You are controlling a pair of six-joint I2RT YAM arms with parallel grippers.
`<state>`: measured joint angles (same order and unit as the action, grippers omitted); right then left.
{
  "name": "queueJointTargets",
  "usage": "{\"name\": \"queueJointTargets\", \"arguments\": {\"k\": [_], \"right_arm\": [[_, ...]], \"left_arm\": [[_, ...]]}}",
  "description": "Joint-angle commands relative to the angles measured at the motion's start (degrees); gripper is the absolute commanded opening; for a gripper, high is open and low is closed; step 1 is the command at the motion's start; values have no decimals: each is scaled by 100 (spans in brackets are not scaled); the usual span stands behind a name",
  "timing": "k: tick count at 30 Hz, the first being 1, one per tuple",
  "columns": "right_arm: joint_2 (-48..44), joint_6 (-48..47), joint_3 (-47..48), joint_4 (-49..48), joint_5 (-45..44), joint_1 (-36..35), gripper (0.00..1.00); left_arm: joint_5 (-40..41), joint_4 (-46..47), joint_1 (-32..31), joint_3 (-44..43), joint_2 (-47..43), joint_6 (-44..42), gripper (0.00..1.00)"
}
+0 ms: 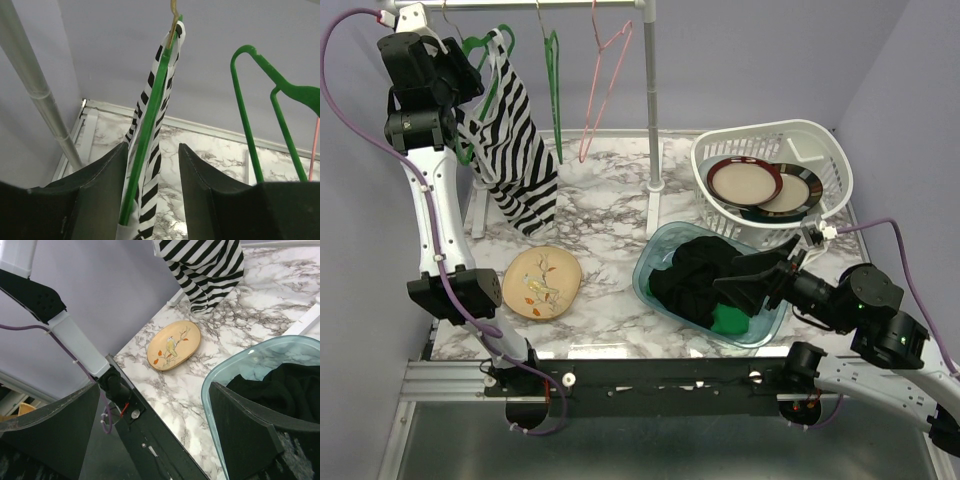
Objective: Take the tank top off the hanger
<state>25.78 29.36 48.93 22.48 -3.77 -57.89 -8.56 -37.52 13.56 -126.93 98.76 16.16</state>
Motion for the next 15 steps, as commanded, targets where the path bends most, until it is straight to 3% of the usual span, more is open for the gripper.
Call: {"name": "queueJointTargets", "arguments": {"k": [1, 3, 4, 7, 10, 13, 15], "right_arm": [[-65, -71, 3, -24, -18, 6, 98], [-56, -71, 38, -24, 8, 14, 98], [-47, -71, 38, -24, 25, 14, 98], [-55, -54, 20, -24, 17, 14, 98], [-73, -45, -24, -68, -10, 6, 98], [-47, -36, -6, -68, 8, 14, 98], [-12, -36, 3, -60, 8, 14, 98]], "left_arm": [[-77, 306, 41, -103, 187, -122, 50], [-23, 263, 41, -173, 292, -148, 43], [-6, 271, 41, -174, 310, -149, 34], [-76, 455, 41, -25, 258, -87, 28], [-32, 701, 32, 116, 161, -61, 12], [100, 790, 41, 116, 74, -96, 1], [91, 965, 24, 195, -58, -113, 0]]}}
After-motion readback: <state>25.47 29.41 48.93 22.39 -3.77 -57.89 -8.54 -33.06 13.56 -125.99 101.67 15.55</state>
